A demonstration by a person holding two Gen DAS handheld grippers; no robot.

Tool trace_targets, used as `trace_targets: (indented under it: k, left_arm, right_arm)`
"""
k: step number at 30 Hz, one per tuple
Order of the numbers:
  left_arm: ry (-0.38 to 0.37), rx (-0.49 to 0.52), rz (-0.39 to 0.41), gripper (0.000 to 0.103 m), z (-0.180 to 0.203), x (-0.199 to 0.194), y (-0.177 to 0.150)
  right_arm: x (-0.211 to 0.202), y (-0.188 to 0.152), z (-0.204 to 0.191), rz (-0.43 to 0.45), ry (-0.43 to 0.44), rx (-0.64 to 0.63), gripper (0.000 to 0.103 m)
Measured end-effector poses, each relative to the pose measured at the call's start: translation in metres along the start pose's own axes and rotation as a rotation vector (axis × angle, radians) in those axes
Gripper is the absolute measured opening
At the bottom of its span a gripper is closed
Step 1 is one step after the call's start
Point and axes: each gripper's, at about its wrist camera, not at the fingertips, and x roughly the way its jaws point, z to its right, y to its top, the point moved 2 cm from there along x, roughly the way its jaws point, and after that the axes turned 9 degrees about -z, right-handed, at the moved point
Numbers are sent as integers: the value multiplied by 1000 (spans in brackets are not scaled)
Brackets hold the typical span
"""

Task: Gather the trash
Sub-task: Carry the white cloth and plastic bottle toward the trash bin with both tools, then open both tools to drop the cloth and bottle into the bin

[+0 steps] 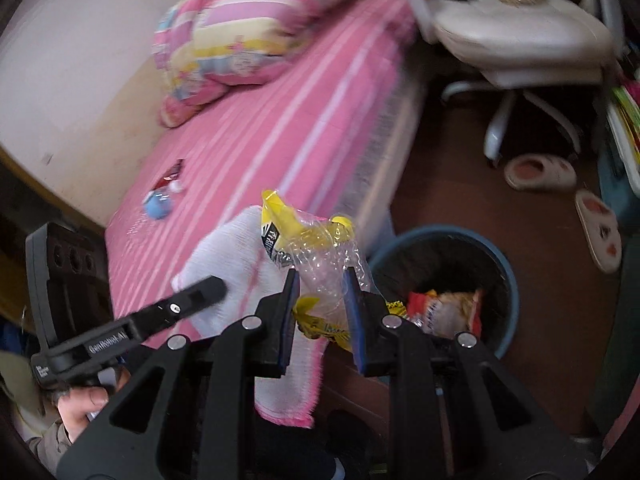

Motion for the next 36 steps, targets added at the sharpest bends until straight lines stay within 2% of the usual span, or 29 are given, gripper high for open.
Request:
trace_targets:
  k: [6, 12, 15, 16, 17, 18, 19, 24, 27, 32, 36]
  left_arm:
    - [2, 9, -150, 9, -4, 78, 7]
    - [0, -29, -220, 11, -22, 121, 22]
    - [6, -45, -249, 22, -30, 134, 25]
    - [8, -55, -261, 39, -32, 138, 27]
    - [17, -59, -257, 59, -32, 140, 29]
    - [16, -59, -243, 63, -32, 139, 30]
    - [13, -58, -234, 67, -32, 137, 31]
    - [-6, -76, -204, 73, -29, 130, 36]
    - [-32, -112, -160, 75, -32, 112, 38]
    - [-97, -184, -15, 81, -38, 53, 35]
    - [-138, -222, 110, 85, -50, -7, 35]
  right_arm:
    - [25, -1, 48, -46, -60, 77, 24]
    - [55, 7, 71, -90, -110, 116, 24]
    - [65, 12, 76, -99, -137, 120, 26]
    - [66, 13, 78, -101, -152, 120, 27]
    - [67, 14, 79, -99, -167, 123, 32]
    - [68, 13, 81, -98, -176, 127, 45]
    - [67, 13, 81, -93, -182, 131, 51]
    - [57, 10, 76, -61, -198, 145, 67]
    - [47, 9, 66, -37, -182, 143, 72]
    - [28, 16, 26, 9, -123, 88, 78]
    - [17, 30, -27, 46, -38, 5, 84]
